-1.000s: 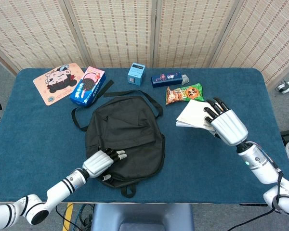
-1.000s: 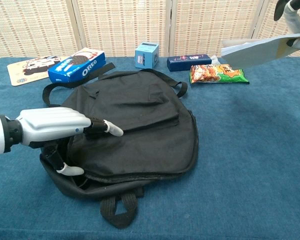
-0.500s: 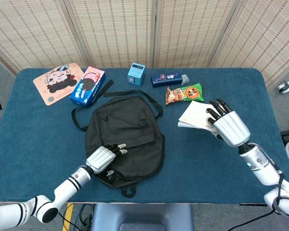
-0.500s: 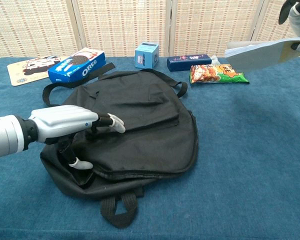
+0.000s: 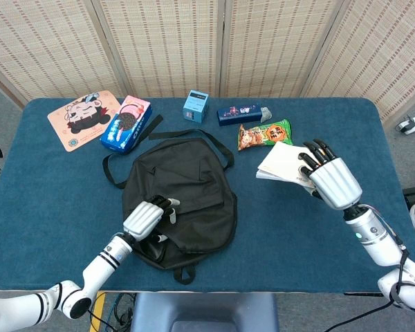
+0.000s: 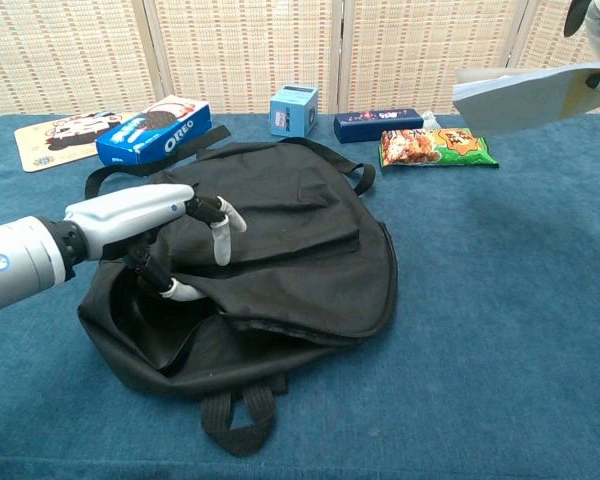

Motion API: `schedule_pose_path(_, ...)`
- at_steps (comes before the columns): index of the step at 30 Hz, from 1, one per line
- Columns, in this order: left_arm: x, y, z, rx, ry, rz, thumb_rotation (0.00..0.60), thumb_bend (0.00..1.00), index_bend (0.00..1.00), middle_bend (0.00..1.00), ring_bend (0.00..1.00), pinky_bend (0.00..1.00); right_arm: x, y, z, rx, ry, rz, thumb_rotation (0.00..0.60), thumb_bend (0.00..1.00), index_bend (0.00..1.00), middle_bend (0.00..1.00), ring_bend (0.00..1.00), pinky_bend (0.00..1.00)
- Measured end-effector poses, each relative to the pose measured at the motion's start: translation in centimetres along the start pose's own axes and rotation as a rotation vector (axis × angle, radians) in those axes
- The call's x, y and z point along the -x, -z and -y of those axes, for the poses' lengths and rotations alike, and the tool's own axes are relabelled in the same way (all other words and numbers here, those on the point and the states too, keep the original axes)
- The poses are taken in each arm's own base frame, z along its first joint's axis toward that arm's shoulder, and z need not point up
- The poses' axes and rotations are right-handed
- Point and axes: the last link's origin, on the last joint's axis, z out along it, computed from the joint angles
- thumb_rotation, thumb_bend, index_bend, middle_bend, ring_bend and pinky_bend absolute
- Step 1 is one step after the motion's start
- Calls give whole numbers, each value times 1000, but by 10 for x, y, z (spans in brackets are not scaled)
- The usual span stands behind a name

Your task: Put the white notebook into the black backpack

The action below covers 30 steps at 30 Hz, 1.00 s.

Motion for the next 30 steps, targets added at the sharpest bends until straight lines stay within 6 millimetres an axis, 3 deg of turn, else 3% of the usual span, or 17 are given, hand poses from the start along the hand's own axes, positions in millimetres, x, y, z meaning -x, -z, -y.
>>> schedule_pose_path(12,-8,-2,8,-32,96,-67,600,512,796,363,305,181,-9,-3,5,-8,-25,-52,600,608,672,373,179,166)
schedule_pose_path(21,-27,-7,19,-86,161,-155,600,554,826,390,323,183,-17,-3,19,-55,-106,-87,600,608,677,381,184,166)
schedule_pose_path(30,-65,-18,35,-188,230,-243,600,555,819,390,322,184,-39,-3,57,-202,-281,-177,600,608,678,383,198,167)
